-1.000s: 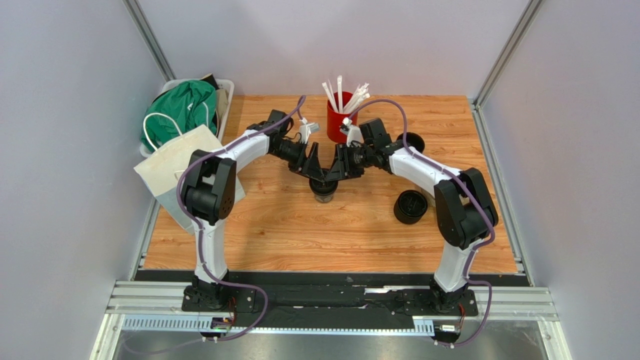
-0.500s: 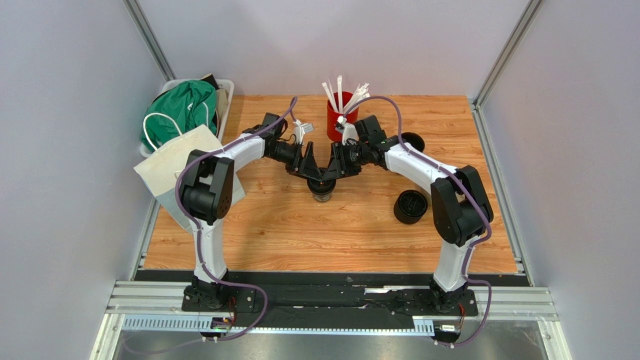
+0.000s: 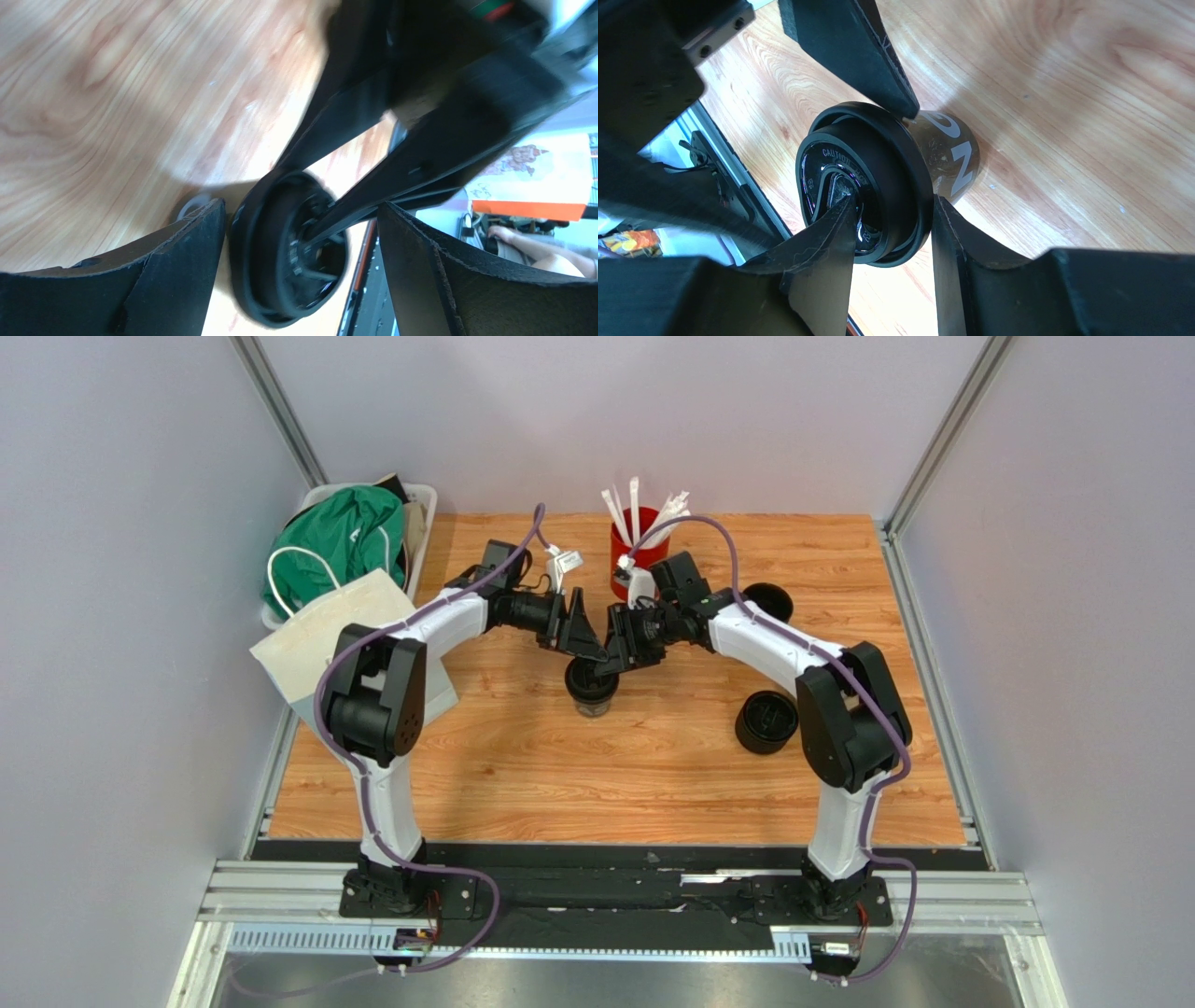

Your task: Pack the takeout coffee

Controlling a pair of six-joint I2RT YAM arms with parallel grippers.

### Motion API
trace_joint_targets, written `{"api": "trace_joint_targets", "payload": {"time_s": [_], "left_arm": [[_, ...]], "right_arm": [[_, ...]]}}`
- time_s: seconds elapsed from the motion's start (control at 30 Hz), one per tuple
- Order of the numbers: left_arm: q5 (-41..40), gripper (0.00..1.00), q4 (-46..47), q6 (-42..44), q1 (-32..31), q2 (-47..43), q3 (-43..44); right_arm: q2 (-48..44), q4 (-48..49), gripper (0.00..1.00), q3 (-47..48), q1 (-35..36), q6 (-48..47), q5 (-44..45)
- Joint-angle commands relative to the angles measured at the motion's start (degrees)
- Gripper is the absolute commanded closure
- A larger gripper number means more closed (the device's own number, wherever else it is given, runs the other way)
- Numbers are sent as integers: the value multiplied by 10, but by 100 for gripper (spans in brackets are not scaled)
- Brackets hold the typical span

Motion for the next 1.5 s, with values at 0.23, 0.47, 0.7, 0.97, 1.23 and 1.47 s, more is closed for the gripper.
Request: {"api": "trace_joint_targets", "payload": {"time_s": [0.23,0.47,0.7,0.97,1.23,1.47], "left_arm": [[44,13,-3,18,16,-46,16],[23,13,-11,31,75,-40,11],[-21,15,-50,71,74,-26,21],[-70,21,-59,97,75,-14,9],[-72,29,-57,101,74,-2,-3],[-58,31,-75,127,73,3,-6]], "right_arm": [[40,-49,71,-3,19,-48,72],[46,-56,71,9,18,-55,70],[61,-78,71,34,13,-70,63],[71,-97,70,58,-3,-79,52],[70,-97,69,58,-6,-80,51],[74,-97,69,60,-6,-80,52]]}}
